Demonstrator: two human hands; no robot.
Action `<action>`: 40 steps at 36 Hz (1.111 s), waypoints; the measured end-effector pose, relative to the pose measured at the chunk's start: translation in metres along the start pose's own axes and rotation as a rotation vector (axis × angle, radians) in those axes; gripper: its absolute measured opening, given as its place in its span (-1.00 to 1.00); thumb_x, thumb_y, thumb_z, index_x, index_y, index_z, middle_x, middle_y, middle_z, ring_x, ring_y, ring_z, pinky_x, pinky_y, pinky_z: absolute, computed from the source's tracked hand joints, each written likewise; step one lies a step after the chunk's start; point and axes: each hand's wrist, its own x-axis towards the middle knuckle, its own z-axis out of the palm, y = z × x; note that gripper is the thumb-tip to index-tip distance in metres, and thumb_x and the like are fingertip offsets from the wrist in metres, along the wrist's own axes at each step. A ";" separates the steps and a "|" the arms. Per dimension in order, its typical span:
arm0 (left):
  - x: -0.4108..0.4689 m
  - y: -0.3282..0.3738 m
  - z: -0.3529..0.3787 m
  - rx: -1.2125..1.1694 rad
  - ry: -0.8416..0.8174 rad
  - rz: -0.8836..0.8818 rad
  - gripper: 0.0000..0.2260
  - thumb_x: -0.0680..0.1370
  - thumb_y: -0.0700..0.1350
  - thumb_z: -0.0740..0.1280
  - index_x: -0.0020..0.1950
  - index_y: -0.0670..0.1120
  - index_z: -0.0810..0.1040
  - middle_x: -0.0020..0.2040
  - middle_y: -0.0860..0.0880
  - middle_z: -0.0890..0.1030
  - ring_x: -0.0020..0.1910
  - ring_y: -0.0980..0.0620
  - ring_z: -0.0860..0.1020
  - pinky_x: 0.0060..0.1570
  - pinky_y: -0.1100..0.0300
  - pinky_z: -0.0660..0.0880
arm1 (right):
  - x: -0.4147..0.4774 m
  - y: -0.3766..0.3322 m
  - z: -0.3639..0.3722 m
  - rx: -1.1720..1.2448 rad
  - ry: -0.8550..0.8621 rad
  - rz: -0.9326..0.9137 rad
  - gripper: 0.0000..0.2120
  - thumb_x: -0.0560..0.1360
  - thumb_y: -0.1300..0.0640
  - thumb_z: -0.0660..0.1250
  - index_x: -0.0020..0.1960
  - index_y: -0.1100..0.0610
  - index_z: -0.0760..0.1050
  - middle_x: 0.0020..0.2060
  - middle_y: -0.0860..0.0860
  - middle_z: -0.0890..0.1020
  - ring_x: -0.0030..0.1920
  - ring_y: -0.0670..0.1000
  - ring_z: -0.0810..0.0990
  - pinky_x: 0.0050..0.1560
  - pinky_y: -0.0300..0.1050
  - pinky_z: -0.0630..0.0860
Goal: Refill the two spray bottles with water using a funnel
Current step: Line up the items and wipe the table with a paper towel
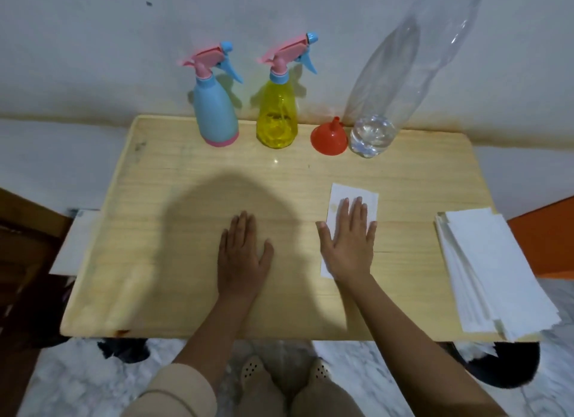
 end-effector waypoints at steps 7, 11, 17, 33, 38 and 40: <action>0.001 -0.003 0.001 -0.004 0.007 0.000 -0.46 0.52 0.09 0.11 0.42 -0.16 0.38 0.45 -0.12 0.36 0.45 -0.07 0.30 0.43 0.06 0.09 | 0.024 -0.012 0.006 -0.049 0.015 0.045 -0.24 0.50 -0.35 -0.25 0.52 0.09 -0.27 0.54 0.07 -0.19 0.53 0.00 -0.24 0.45 0.01 -0.37; 0.001 -0.003 0.000 -0.022 0.018 -0.010 -0.46 0.51 0.09 0.14 0.42 -0.15 0.39 0.44 -0.11 0.38 0.44 -0.04 0.29 0.42 0.12 0.03 | 0.046 -0.019 0.004 -0.036 0.006 0.008 -0.22 0.50 -0.35 -0.22 0.53 0.12 -0.25 0.54 0.07 -0.16 0.53 -0.01 -0.23 0.46 0.00 -0.35; 0.001 0.000 -0.003 -0.020 0.027 -0.020 -0.47 0.53 0.10 0.11 0.43 -0.14 0.37 0.45 -0.10 0.36 0.46 0.04 0.18 0.42 0.13 0.01 | 0.075 -0.025 -0.002 -0.073 -0.059 -0.118 -0.26 0.55 -0.29 -0.10 0.54 0.11 -0.23 0.54 0.05 -0.17 0.53 -0.03 -0.23 0.48 0.01 -0.32; 0.001 0.000 -0.001 -0.052 0.079 -0.047 -0.49 0.52 0.10 0.17 0.37 -0.16 0.45 0.40 -0.11 0.43 0.39 -0.04 0.38 0.38 0.07 0.21 | 0.111 -0.031 0.000 -0.011 0.044 -0.331 -0.19 0.50 -0.31 -0.09 0.50 0.27 0.11 0.49 0.19 0.19 0.52 0.12 0.11 0.48 0.04 0.00; 0.002 0.000 -0.003 -0.054 0.101 -0.039 -0.50 0.51 0.08 0.19 0.35 -0.18 0.46 0.38 -0.12 0.46 0.38 -0.02 0.36 0.37 0.09 0.22 | 0.113 -0.029 -0.002 0.029 0.086 -0.285 -0.20 0.50 -0.27 0.04 0.43 0.38 0.20 0.41 0.33 0.30 0.44 0.26 0.26 0.42 0.12 0.22; 0.002 0.000 -0.003 -0.058 0.105 -0.041 -0.49 0.51 0.09 0.19 0.36 -0.17 0.46 0.38 -0.11 0.46 0.39 -0.01 0.34 0.37 0.07 0.24 | 0.113 -0.029 -0.001 0.018 0.084 -0.261 -0.19 0.50 -0.27 0.05 0.43 0.39 0.20 0.39 0.36 0.30 0.44 0.28 0.26 0.42 0.14 0.22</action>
